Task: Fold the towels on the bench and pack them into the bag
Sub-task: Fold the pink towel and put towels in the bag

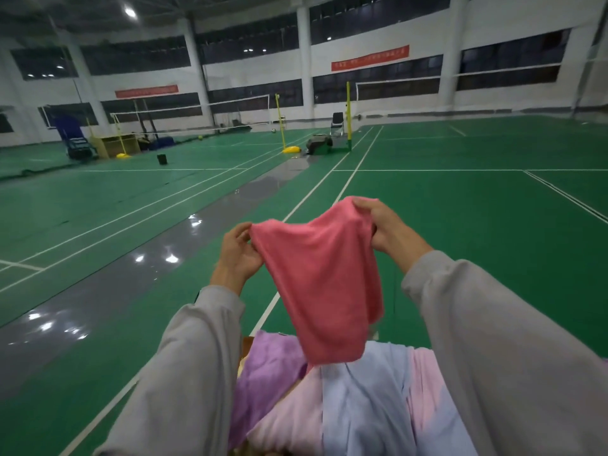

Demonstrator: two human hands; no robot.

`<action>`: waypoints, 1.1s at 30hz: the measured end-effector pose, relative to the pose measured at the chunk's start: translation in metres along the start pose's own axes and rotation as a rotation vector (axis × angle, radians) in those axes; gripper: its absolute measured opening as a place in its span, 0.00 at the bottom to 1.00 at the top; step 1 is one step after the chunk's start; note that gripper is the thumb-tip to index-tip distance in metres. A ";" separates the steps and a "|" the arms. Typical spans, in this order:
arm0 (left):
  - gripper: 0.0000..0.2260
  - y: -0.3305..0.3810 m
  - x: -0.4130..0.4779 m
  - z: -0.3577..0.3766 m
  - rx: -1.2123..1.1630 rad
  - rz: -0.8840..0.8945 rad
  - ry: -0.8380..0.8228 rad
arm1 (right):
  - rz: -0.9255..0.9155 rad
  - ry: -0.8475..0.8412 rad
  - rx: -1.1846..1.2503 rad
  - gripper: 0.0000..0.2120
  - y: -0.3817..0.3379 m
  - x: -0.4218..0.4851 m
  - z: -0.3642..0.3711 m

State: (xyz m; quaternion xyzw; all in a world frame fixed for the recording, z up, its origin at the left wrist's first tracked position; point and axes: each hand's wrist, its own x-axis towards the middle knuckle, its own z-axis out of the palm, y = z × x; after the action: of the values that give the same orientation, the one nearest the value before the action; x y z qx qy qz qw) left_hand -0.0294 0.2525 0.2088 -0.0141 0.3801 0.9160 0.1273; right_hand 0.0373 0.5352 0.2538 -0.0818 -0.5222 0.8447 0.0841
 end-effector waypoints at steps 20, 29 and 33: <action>0.08 0.031 0.013 -0.019 1.045 0.163 0.001 | 0.149 -0.018 -0.116 0.07 0.001 -0.001 -0.012; 0.15 0.040 0.010 -0.010 1.092 0.322 0.073 | 0.086 0.246 -0.106 0.12 0.030 0.015 -0.034; 0.18 0.061 0.012 -0.021 1.252 0.387 0.095 | -0.080 0.323 -0.155 0.13 0.004 0.022 -0.032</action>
State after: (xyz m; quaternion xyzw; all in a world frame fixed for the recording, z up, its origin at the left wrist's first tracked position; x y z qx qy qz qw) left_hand -0.0571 0.1991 0.2345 0.0910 0.8421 0.5265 -0.0727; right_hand 0.0227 0.5666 0.2345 -0.2016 -0.5684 0.7737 0.1940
